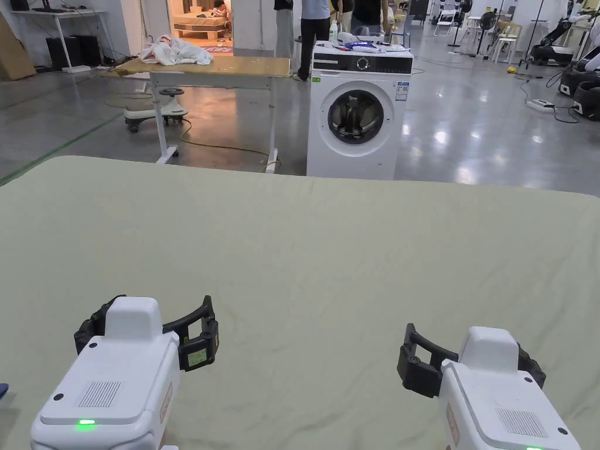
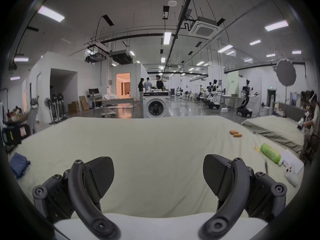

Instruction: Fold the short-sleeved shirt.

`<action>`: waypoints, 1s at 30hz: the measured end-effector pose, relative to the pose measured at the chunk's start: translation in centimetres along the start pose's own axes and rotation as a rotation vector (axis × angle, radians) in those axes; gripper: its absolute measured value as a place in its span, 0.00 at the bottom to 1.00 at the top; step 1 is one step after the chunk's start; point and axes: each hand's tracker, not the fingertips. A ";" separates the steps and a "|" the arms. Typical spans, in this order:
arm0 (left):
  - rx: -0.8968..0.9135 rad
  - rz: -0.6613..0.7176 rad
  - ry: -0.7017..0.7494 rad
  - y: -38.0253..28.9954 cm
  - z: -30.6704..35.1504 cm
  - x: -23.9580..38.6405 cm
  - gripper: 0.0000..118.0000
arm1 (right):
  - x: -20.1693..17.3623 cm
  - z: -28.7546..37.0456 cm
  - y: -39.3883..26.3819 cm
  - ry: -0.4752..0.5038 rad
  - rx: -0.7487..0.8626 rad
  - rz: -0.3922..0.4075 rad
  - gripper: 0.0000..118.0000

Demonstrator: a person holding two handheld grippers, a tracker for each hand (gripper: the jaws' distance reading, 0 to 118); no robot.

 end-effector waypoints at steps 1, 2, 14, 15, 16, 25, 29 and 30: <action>-0.001 0.010 -0.005 0.0 0.0 -0.1 0.85 | -0.3 0.1 0.1 -0.034 -0.006 0.025 0.90; -0.001 0.017 -0.008 0.1 0.0 -0.2 0.85 | -0.6 0.0 0.1 -0.053 -0.011 0.042 0.90; -0.021 -0.024 0.002 0.1 -0.6 0.6 0.85 | -0.2 -0.4 1.1 0.041 -0.098 -0.130 0.90; -0.023 -0.012 -0.009 0.1 -0.6 0.5 0.85 | -0.1 -0.4 1.2 0.048 -0.112 -0.150 0.90; -0.025 0.001 -0.018 0.2 -0.6 0.5 0.85 | 0.1 -0.5 1.3 0.052 -0.119 -0.172 0.90; -0.042 -0.007 -0.032 0.3 -0.7 0.5 0.85 | 0.3 -1.5 2.2 -0.076 -0.262 -0.274 0.89; -0.053 -0.015 -0.037 0.1 -0.7 0.6 0.85 | 0.1 -1.6 1.9 -0.075 -0.279 -0.249 0.89; -0.056 -0.017 -0.038 -0.1 -0.8 0.5 0.85 | 0.1 -1.8 1.9 -0.064 -0.292 -0.252 0.89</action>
